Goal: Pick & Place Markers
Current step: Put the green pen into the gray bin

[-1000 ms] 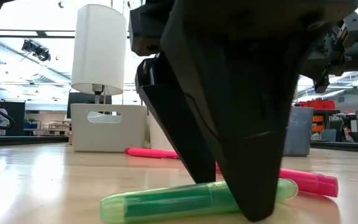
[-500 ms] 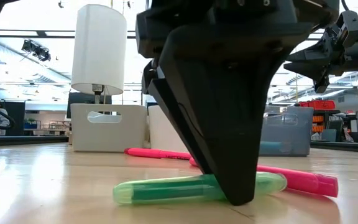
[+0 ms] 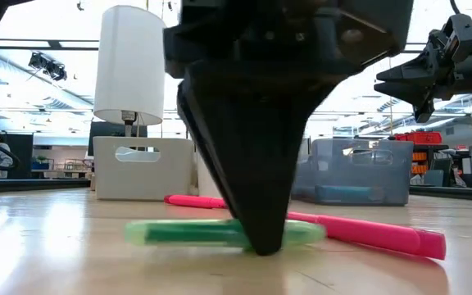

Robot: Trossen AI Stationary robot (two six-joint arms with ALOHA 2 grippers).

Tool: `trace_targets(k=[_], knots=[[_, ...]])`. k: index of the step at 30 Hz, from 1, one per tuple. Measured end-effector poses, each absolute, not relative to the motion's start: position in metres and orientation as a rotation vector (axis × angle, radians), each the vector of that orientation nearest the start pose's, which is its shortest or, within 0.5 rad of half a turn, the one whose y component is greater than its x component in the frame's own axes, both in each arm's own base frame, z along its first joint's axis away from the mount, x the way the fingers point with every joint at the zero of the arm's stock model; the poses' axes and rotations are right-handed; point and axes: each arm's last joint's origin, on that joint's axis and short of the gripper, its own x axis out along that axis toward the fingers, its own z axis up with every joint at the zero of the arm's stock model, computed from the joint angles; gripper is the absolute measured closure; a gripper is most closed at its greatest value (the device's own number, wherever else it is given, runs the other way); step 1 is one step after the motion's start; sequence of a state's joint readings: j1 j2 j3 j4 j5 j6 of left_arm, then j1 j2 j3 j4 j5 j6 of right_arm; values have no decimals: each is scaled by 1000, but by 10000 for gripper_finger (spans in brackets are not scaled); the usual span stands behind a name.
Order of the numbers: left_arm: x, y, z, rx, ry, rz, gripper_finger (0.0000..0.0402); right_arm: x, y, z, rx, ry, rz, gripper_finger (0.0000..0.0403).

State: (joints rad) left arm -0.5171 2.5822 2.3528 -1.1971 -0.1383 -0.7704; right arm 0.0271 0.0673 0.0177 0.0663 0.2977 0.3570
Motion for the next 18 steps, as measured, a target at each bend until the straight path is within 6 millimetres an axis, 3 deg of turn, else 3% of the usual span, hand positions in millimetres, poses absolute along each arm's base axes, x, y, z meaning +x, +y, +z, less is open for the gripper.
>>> trace_targets(k=[9, 18], knots=[[439, -243, 177, -191, 1361, 216, 350, 100, -6, 171, 358, -65, -264, 292], [429, -233, 218, -213, 1331, 209, 356, 100, -6, 171, 357, -65, -265, 292]])
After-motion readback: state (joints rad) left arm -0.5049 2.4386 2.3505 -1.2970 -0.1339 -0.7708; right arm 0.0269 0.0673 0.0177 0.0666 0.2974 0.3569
